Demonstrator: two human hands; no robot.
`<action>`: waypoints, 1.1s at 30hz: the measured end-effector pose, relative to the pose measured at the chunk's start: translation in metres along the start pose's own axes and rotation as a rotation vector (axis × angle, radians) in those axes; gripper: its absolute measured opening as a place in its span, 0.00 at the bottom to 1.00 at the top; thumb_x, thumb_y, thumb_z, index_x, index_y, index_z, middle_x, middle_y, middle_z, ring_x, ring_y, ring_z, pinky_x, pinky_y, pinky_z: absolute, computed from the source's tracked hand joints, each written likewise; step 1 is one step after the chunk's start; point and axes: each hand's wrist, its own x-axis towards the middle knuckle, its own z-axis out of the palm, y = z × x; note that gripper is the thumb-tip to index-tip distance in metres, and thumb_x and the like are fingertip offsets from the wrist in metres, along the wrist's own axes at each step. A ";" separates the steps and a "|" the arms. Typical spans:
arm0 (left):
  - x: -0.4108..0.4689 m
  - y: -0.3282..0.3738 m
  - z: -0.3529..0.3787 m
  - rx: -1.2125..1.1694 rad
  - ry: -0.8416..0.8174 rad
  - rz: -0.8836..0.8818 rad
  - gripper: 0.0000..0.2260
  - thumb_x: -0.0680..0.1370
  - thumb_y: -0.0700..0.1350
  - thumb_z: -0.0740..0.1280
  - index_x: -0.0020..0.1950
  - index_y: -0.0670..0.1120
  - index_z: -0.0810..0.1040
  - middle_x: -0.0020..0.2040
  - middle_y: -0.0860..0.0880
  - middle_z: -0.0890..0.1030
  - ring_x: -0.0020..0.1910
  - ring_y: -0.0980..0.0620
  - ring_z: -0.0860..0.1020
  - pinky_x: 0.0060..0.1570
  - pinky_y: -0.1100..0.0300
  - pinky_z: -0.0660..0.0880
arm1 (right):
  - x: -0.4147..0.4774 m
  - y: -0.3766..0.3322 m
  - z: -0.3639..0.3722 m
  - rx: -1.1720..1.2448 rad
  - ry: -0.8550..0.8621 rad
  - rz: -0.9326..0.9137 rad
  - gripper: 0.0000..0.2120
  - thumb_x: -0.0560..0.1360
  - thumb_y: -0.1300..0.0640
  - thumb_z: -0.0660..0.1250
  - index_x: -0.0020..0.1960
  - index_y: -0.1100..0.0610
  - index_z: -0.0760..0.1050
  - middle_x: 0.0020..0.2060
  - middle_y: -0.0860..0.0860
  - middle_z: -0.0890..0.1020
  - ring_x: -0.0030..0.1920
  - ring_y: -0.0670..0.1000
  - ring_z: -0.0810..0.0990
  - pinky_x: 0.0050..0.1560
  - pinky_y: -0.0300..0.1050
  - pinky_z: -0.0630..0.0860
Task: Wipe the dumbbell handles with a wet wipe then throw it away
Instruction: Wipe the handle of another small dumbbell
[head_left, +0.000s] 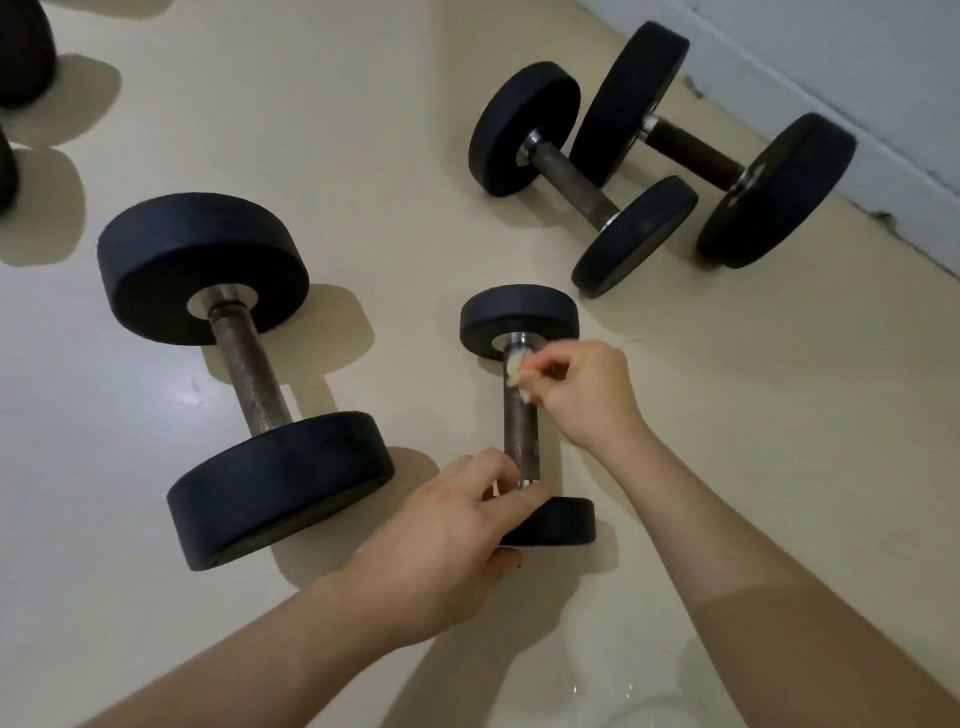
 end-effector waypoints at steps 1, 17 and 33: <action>-0.001 0.000 0.004 -0.067 0.022 -0.012 0.25 0.71 0.44 0.72 0.66 0.56 0.70 0.54 0.54 0.68 0.47 0.54 0.71 0.44 0.59 0.75 | -0.012 0.002 -0.002 -0.034 -0.093 -0.015 0.08 0.70 0.61 0.73 0.39 0.49 0.82 0.37 0.41 0.80 0.40 0.41 0.79 0.46 0.40 0.78; 0.031 0.029 0.020 0.224 -0.149 -0.043 0.36 0.73 0.35 0.59 0.72 0.64 0.48 0.52 0.49 0.74 0.47 0.44 0.75 0.40 0.53 0.74 | -0.006 0.017 -0.014 -0.038 0.131 0.051 0.04 0.71 0.57 0.72 0.46 0.53 0.83 0.41 0.45 0.82 0.42 0.44 0.80 0.48 0.47 0.81; -0.018 0.034 0.008 -0.031 0.055 -0.439 0.19 0.73 0.60 0.66 0.64 0.62 0.72 0.65 0.53 0.71 0.63 0.50 0.71 0.56 0.56 0.72 | -0.056 0.034 0.011 -0.013 0.255 0.054 0.08 0.71 0.62 0.70 0.49 0.55 0.83 0.46 0.48 0.82 0.45 0.48 0.80 0.49 0.37 0.74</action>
